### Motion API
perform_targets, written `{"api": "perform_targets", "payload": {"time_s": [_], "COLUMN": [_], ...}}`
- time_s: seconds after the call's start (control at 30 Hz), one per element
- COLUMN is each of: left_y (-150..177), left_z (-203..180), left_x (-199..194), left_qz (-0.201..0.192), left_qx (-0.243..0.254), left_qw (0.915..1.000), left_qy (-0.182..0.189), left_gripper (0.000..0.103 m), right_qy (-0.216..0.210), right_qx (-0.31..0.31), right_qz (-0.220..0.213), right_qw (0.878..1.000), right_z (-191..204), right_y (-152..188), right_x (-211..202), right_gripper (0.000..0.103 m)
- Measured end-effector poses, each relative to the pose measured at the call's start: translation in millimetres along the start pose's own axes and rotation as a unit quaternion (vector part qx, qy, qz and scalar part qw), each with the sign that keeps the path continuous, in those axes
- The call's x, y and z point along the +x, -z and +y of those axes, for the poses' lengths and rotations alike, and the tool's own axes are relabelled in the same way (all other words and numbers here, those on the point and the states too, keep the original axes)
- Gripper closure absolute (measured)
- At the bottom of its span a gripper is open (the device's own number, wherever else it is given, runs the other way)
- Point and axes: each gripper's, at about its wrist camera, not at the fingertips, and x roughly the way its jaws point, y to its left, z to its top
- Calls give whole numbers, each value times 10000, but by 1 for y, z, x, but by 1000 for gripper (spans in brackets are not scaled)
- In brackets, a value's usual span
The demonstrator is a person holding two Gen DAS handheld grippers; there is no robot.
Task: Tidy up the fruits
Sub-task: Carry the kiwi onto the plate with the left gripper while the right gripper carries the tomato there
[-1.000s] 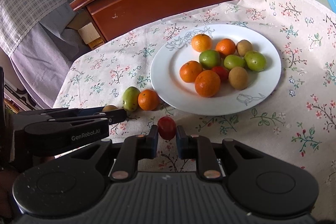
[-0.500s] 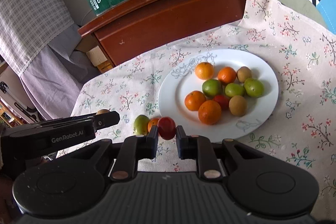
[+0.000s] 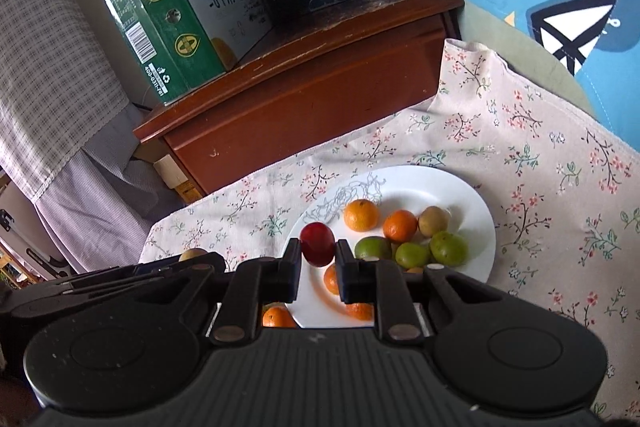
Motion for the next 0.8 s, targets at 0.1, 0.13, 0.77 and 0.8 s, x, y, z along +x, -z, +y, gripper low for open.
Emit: {"api": "perform_targets", "payload": {"time_s": [0.1,0.13,0.77,0.8], "left_y": [-6,-8,3,3], "left_z": [-1,-1,-13,-13], "left_x": [7,10,60,63], "left_qz": [-25,-23,367,390], "left_qx": [17,13,60,55], "left_qw": [10000,10000,9993,9992], "left_qy": [-3,1,76,86], "left_gripper": [75,75,75,75], "right_qy": [7,-4,-189,-175], "right_qx": [-66,-66,121,111], "right_qz": [-61,-66,522,541], "right_qw": [10000,10000,9984,9983], "right_z": [-1,-3,-18,-18], "right_y": [-6,-8,-15,-14], "right_x": [4,6,64,66], "right_gripper": [85,85,85,85]}}
